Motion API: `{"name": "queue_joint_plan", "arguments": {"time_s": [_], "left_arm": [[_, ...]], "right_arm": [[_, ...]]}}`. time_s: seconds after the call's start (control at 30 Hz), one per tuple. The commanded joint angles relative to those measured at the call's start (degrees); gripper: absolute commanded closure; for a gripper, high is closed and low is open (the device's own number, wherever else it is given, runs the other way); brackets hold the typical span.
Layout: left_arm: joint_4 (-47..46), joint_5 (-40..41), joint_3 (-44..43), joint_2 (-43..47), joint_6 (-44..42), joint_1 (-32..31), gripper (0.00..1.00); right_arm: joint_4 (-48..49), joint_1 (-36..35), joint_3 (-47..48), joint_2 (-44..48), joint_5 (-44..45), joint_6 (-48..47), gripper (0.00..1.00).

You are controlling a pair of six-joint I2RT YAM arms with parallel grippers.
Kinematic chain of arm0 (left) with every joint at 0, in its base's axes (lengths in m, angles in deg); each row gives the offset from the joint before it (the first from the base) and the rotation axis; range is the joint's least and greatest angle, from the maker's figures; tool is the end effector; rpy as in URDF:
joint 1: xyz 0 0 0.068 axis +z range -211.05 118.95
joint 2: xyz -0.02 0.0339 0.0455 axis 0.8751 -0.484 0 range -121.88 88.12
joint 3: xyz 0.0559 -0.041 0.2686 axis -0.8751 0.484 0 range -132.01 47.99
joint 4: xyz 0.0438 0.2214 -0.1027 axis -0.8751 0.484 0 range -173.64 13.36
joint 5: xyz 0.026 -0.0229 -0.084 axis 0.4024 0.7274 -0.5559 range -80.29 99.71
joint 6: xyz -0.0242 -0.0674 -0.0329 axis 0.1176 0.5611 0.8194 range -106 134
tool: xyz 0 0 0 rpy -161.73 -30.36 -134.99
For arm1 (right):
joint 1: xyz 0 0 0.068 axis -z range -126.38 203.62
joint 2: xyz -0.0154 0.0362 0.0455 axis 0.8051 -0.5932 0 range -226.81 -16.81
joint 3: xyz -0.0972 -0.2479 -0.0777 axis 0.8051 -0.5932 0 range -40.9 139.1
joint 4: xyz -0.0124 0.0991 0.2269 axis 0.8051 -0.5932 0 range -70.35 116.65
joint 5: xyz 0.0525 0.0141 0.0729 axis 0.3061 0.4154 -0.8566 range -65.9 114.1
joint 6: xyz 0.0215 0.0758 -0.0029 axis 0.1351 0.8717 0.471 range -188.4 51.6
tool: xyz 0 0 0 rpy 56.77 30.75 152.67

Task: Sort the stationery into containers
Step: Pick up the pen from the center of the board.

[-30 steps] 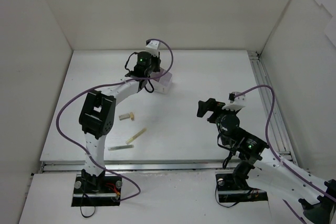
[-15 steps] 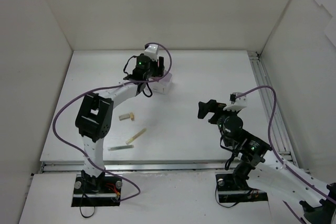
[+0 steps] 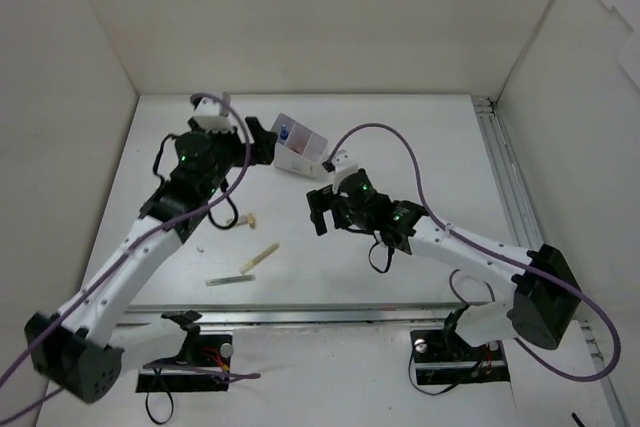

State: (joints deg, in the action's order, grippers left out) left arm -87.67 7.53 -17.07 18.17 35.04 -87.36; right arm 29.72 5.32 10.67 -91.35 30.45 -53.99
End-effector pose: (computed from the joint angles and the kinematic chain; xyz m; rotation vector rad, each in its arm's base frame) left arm 0.2716 -0.1370 0.4040 0.1052 1.6233 -0.6716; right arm 0.2164 0.2315 0.2897 -0.4996 1.9023 0.6242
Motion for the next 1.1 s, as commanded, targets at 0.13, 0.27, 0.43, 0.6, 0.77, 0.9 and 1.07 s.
{"name": "queue_joint_plan", "arguments": {"time_s": [0.13,0.27,0.43,0.6,0.77,0.9,1.07], "left_arm": [[25.6,16.4,16.8,22.7,16.4,1.8,0.0],[34.2,19.1,22.1,37.7,22.6,2.3,0.0],[38.9,19.0,25.4,49.1,24.6,2.3,0.0],[43.0,20.5,26.1,52.8,27.2,2.3,0.0],[40.9,17.1,27.3,54.7,25.9,2.3,0.0],[40.8,15.6,27.3,54.6,24.9,2.3,0.0],[40.1,14.9,27.6,55.4,24.4,2.3,0.0]], "right_arm": [[2.0,-6.4,13.6,-15.5,-6.0,-4.6,0.02],[-0.4,-9.7,19.8,-24.4,-7.6,-2.3,0.02],[-8.5,-9.7,25.1,-29.9,-1.9,18.5,0.02],[-9.5,-13.4,30.3,-34.6,-3.8,7.1,0.02],[-10.1,-16.9,28.9,-36.5,-7.7,-32.4,0.02],[-10.1,-16.7,29.8,-38.4,-10.4,-40.9,0.02],[-10.4,-16.6,33.0,-42.4,-14.2,-47.6,0.02]]}}
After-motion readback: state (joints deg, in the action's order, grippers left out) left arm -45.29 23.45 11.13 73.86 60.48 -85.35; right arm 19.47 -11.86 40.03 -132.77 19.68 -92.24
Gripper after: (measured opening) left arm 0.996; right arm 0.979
